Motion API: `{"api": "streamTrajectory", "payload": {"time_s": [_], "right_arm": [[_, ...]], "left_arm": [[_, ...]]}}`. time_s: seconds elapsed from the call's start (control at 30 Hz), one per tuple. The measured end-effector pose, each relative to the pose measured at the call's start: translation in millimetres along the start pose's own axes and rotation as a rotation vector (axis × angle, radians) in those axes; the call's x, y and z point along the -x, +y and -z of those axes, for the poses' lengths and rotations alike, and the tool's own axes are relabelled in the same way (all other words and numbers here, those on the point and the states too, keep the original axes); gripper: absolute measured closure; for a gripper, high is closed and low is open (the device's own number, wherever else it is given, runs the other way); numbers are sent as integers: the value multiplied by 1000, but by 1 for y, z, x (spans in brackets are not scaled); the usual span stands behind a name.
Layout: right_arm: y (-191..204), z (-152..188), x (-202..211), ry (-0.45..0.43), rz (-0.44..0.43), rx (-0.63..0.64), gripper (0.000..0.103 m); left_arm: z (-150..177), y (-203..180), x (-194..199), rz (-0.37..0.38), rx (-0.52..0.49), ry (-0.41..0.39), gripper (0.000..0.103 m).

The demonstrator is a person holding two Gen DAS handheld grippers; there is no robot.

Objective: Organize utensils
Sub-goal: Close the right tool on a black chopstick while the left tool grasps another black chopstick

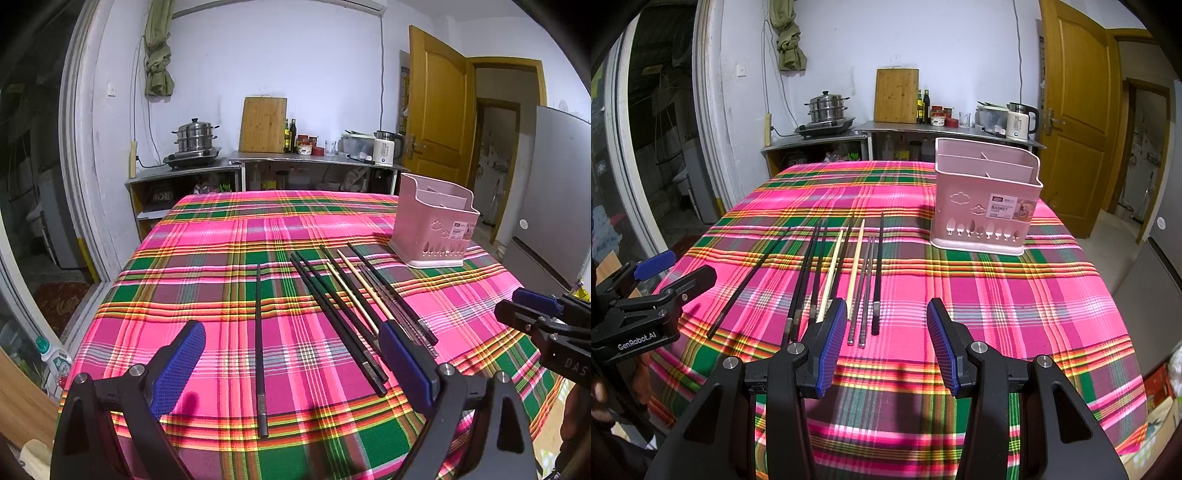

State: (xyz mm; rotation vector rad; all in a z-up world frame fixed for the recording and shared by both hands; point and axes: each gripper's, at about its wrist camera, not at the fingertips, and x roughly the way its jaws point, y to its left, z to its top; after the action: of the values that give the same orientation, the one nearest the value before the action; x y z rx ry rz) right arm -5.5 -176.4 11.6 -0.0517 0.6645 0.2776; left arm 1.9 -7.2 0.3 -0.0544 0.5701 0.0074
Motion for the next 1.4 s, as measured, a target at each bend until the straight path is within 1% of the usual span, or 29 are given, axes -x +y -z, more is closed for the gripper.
{"api": "streamTrajectory", "payload": {"time_s": [0.1,0.2,0.3,0.5,0.63,0.67,0.8,0.87,0.93,1.17,1.37,1.4], "right_arm": [[2,3,-4,4,-2,1,57],[2,2,-10,15,-12,-2,57],[1,-1,-17,25,-21,3,57],[-1,-12,-44,66,-30,14,57],[-3,-19,-68,104,-38,20,57],[-4,-21,-74,114,-37,20,57],[-9,-30,-102,160,-43,22,57],[-12,-35,-115,178,-43,18,57],[-14,-40,-127,195,-53,12,59],[-14,-56,-158,223,-65,16,70],[-13,-65,-181,257,-62,20,76],[-14,-66,-186,260,-66,18,77]], "left_arm": [[1,0,-6,2,-1,11,7],[1,3,-18,10,4,41,7],[2,9,-33,15,7,84,7],[-1,19,-71,-19,-2,178,8],[-4,27,-98,-27,-19,229,15],[-5,29,-105,-29,-18,243,18],[-8,39,-133,-16,10,311,27],[-9,41,-140,-10,20,331,32],[-12,45,-147,-5,36,348,35],[-22,52,-162,14,65,359,47],[-29,56,-171,2,72,360,58],[-29,55,-172,1,70,361,58]]}}
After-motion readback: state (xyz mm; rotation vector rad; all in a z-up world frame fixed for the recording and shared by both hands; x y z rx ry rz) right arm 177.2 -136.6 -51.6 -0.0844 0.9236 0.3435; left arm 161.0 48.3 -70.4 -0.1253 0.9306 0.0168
